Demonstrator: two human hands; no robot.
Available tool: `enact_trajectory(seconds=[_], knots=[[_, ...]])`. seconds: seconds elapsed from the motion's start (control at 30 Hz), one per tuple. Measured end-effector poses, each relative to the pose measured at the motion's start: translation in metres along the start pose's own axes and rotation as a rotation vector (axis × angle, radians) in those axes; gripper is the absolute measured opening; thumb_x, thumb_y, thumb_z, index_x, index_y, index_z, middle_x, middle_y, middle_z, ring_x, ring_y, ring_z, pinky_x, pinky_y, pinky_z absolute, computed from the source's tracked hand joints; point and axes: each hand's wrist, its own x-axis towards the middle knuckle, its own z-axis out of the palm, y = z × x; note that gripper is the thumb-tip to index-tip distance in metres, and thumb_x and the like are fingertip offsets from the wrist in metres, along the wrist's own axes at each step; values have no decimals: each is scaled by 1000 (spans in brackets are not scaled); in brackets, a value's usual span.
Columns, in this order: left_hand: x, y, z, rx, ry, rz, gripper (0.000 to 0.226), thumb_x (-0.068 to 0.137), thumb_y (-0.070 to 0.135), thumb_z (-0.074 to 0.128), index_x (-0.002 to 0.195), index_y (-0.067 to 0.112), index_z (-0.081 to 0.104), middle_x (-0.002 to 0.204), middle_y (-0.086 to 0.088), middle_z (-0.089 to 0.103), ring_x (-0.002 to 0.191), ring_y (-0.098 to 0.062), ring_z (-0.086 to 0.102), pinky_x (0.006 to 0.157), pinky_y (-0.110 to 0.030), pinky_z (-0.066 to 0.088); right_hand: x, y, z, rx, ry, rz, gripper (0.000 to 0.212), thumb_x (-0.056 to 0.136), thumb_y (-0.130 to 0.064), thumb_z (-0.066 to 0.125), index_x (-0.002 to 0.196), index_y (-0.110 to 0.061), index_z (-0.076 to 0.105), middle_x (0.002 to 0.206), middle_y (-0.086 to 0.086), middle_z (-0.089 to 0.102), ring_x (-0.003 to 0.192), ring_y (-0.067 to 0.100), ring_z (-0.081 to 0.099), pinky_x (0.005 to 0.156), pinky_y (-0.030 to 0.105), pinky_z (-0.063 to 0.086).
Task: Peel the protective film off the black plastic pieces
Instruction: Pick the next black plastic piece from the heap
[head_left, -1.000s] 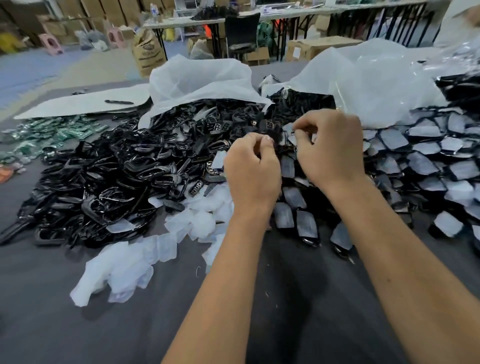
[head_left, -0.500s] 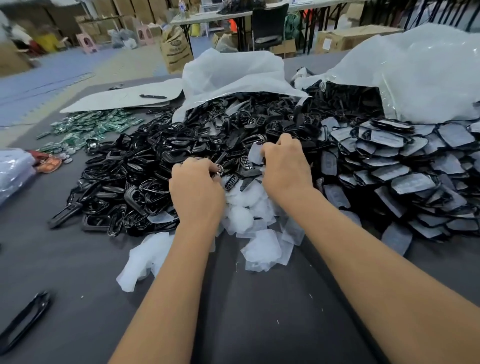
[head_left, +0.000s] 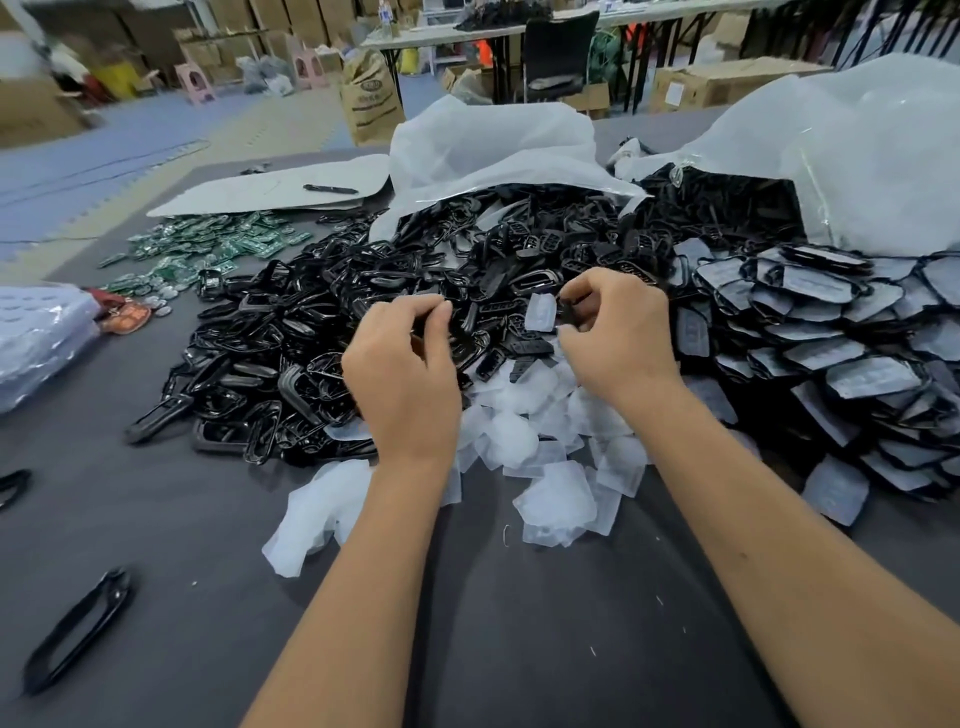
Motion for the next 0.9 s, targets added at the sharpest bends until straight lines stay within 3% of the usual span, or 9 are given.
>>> enact_trajectory(seconds=[0.13,0.2,0.3,0.4,0.5,0.6,0.8,0.9], knots=[[-6,1,8,-238,-137,-261,11,101,20,65,91,18,71,84,5,70,73,-26,71,73,-52,58,-21,-5,14,657,-197,138,23,85,-1,82,96,-20,73,80,-1,72,62,4,62,54,20,49],[-8,0,11,-272,-169,-318,12,102,19,63,92,18,68,85,3,70,62,-22,71,63,-49,59,-28,0,16,798,-210,169,18,86,1,80,90,-13,69,74,-4,68,55,3,57,48,18,44],[-9,1,12,-302,-209,-339,12,104,13,59,94,16,66,86,-4,68,52,-16,68,52,-36,57,-31,5,13,974,-220,211,20,89,7,72,85,-11,62,86,10,73,48,5,49,44,19,38],[-10,0,14,-282,-230,-325,14,105,13,57,96,19,67,86,-2,68,53,-13,69,52,-34,58,-32,5,12,1029,-235,206,25,90,10,65,81,-12,56,91,14,77,51,8,46,47,20,37],[-9,0,14,-251,-230,-314,16,105,15,57,95,19,69,84,2,69,56,-15,69,61,-44,61,-33,6,12,1014,-255,168,24,84,-2,74,77,-16,55,82,17,66,53,12,42,48,23,36],[-9,1,14,-231,-244,-315,16,104,15,57,94,19,69,85,3,69,58,-16,68,65,-46,60,-32,7,11,998,-273,139,28,88,-5,79,77,-16,56,66,3,51,53,15,38,48,22,35],[-8,2,15,-346,-269,-446,16,102,3,56,102,15,67,98,-8,70,61,-16,72,61,-32,62,-31,8,13,1021,-277,138,23,90,-13,80,80,-13,59,62,-2,48,51,14,37,46,26,30],[-8,4,15,-382,-263,-496,17,101,0,56,103,14,66,103,-10,69,65,-19,75,62,-28,62,-31,8,15,1021,-265,134,15,92,2,72,86,-10,66,66,-4,57,53,9,44,48,19,39]])
